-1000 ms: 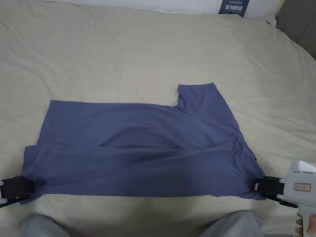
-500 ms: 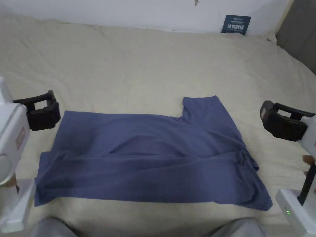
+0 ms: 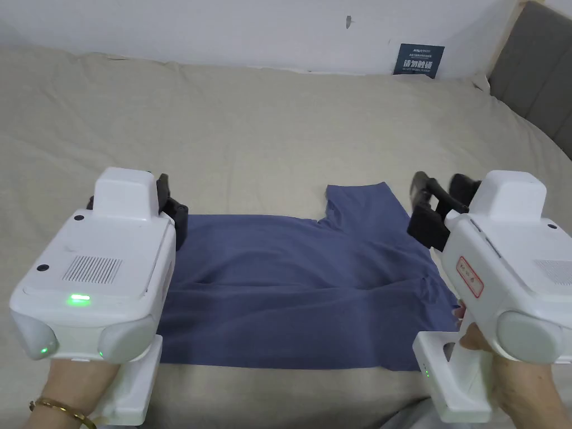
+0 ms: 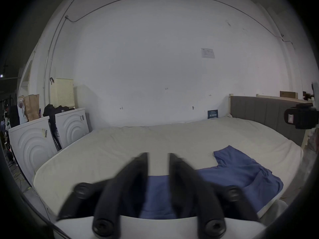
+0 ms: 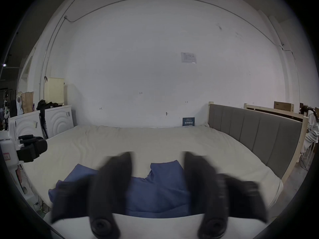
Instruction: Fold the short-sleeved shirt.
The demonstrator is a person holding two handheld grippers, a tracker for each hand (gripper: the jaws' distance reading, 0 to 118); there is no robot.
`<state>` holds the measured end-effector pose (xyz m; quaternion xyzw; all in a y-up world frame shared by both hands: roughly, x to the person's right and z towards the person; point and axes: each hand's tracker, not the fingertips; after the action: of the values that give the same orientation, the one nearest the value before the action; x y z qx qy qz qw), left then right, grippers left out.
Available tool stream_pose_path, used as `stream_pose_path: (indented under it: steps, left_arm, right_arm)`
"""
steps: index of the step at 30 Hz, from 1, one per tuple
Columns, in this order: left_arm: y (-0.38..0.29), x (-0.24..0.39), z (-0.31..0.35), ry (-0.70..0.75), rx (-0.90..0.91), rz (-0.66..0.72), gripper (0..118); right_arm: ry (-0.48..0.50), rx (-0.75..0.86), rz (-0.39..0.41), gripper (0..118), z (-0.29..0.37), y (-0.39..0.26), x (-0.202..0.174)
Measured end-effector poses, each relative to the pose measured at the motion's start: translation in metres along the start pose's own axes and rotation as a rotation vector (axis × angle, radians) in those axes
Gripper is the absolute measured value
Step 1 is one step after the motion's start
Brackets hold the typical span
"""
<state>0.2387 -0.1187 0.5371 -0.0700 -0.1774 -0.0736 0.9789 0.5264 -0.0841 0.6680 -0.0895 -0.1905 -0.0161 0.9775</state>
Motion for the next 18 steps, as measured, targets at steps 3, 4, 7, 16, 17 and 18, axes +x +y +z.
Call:
stream_pose_path:
  steps: [3,4,7,16,17,18]
  left_arm:
    - [-0.004,-0.005,0.000,-0.014,-0.028,0.017,0]
    - [-0.003,-0.005,-0.001,-0.023,-0.046,0.033,0]
    - [-0.005,-0.012,-0.009,-0.006,-0.082,0.012,0]
    - [0.018,-0.073,-0.121,-0.060,-0.418,0.123,0]
    - [0.017,-0.079,-0.140,-0.059,-0.459,0.114,5]
    - [0.015,-0.084,-0.158,-0.047,-0.503,0.087,16]
  right_arm:
    - [0.000,-0.008,-0.025,6,-0.005,-0.004,0.003]
    - [0.008,-0.009,-0.035,2,-0.006,-0.006,0.006]
    - [-0.012,-0.038,-0.026,2,-0.009,-0.006,0.006]
    - [-0.033,-0.093,-0.041,1,-0.027,-0.007,0.018]
    - [-0.033,-0.102,-0.049,1,-0.031,-0.008,0.020]
    - [-0.035,-0.110,-0.053,1,-0.033,-0.007,0.018]
